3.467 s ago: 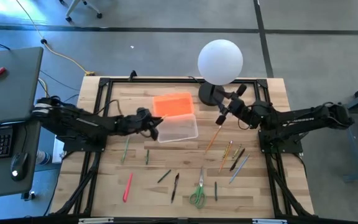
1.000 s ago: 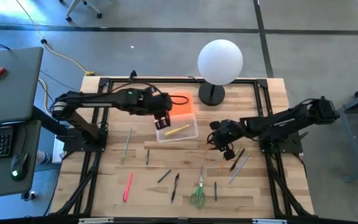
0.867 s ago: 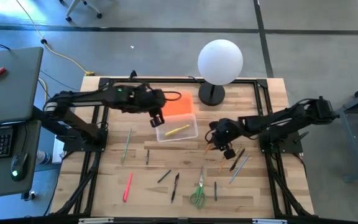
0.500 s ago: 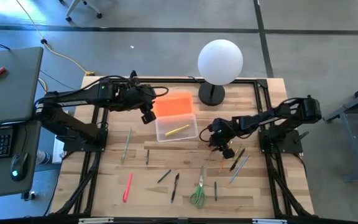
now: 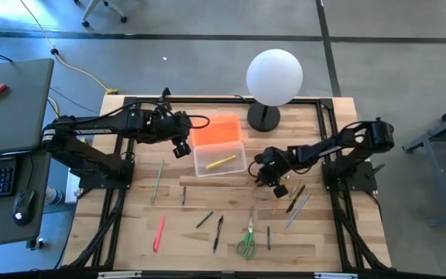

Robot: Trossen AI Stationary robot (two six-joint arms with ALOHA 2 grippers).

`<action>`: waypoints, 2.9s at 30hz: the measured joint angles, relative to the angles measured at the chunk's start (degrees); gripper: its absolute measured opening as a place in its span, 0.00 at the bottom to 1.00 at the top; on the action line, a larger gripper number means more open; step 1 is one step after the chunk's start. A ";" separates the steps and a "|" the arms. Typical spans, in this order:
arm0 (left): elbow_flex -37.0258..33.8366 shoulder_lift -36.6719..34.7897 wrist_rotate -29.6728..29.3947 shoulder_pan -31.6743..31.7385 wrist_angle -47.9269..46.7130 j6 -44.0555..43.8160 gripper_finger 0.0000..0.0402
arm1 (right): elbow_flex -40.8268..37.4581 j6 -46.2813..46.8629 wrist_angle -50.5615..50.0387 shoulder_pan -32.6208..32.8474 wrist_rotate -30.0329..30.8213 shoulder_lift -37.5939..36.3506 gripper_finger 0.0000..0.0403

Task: Pick & place school supplies into a supply box
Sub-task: Put the top orange pencil into the transparent supply box

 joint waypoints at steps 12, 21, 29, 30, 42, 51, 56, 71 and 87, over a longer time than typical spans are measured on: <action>-0.09 -0.50 0.17 0.00 0.15 -3.00 0.36 | -0.11 -4.89 3.38 0.11 4.58 0.69 0.01; -0.09 -1.06 0.59 0.00 -0.19 -4.78 0.36 | -0.24 -4.21 9.94 0.07 4.79 -1.07 0.01; 0.00 -2.26 0.95 0.00 -0.12 -4.85 0.36 | -0.24 0.11 9.98 1.78 5.23 -10.93 0.00; -0.03 -2.37 1.15 0.00 -0.21 -5.02 0.36 | -0.24 0.29 10.13 2.21 5.38 -12.23 0.00; -0.03 -3.83 0.75 0.00 2.13 -5.04 0.36 | 8.72 2.01 19.99 5.89 19.27 -10.97 0.00; 0.00 -4.23 0.26 0.00 1.46 -4.37 0.36 | 32.04 -1.22 -0.71 6.10 18.33 4.62 0.00; 0.00 -4.22 0.15 0.00 1.47 -3.97 0.36 | 38.09 -4.27 -1.02 5.56 18.60 13.23 0.00; 0.00 -4.20 0.15 0.00 1.51 -3.92 0.36 | 41.16 -3.72 -0.94 -2.87 16.29 19.88 0.00; -0.03 -4.17 0.13 0.00 1.60 -3.93 0.36 | 41.13 -4.61 1.90 -3.21 15.52 23.57 0.04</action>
